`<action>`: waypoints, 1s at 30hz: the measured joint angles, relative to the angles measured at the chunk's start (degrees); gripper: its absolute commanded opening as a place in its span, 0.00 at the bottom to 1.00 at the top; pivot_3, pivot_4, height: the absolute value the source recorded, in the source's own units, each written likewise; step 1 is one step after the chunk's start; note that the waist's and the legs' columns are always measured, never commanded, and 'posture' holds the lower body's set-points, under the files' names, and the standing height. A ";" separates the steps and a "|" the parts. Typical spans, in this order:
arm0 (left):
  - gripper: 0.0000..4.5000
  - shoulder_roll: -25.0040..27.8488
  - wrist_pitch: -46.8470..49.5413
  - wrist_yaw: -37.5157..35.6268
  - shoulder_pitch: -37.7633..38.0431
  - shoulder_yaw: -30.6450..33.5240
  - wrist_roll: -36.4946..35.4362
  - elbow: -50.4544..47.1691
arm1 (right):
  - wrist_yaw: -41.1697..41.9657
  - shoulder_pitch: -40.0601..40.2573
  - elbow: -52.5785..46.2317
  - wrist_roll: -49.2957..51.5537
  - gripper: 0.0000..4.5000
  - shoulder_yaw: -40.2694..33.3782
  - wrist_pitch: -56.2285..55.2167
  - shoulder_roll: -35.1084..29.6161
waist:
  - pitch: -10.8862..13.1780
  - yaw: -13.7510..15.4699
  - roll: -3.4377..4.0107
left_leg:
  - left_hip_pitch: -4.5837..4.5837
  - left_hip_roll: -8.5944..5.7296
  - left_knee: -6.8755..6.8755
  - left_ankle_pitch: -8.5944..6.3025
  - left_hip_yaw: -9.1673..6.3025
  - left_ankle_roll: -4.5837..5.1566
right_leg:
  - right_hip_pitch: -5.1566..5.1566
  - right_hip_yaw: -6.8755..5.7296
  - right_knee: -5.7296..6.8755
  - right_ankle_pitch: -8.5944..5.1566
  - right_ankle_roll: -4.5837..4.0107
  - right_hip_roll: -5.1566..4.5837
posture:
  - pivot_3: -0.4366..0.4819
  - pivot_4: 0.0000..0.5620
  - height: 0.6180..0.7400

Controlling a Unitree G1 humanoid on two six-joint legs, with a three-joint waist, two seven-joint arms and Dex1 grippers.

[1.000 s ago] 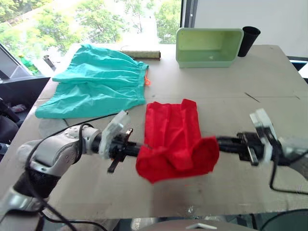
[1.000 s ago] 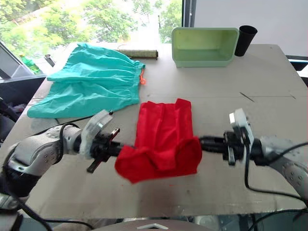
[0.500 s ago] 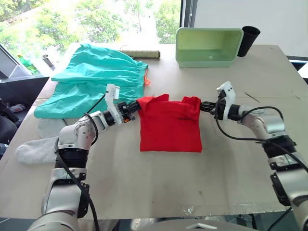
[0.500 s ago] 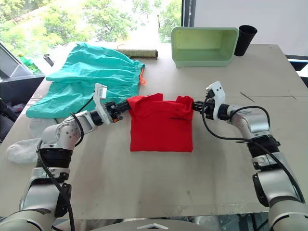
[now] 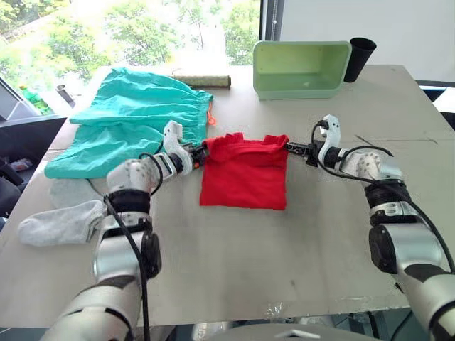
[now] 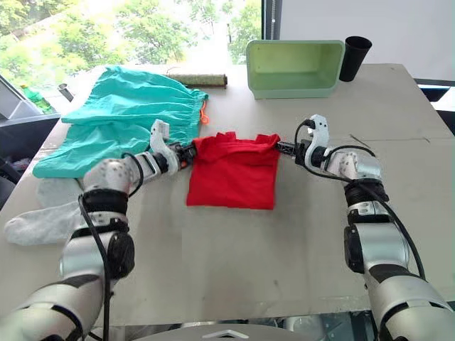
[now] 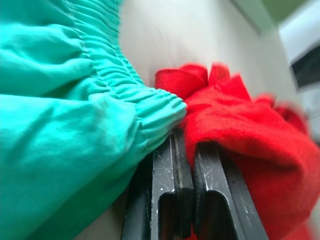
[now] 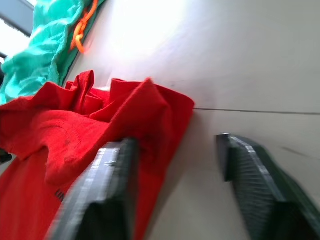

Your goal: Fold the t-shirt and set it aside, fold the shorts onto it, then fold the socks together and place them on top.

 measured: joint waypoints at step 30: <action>0.00 7.69 -4.98 -14.36 16.42 -17.53 13.64 -27.62 | 14.20 24.83 -43.66 -9.04 0.68 18.38 1.58 -3.70 | -0.08 -0.61 -0.04 | 0.23 -0.04 -0.28 -0.12 0.15 -0.39 | -0.07 0.23 -0.04 -0.02 -0.03 -0.18 | 0.48 0.27 1.00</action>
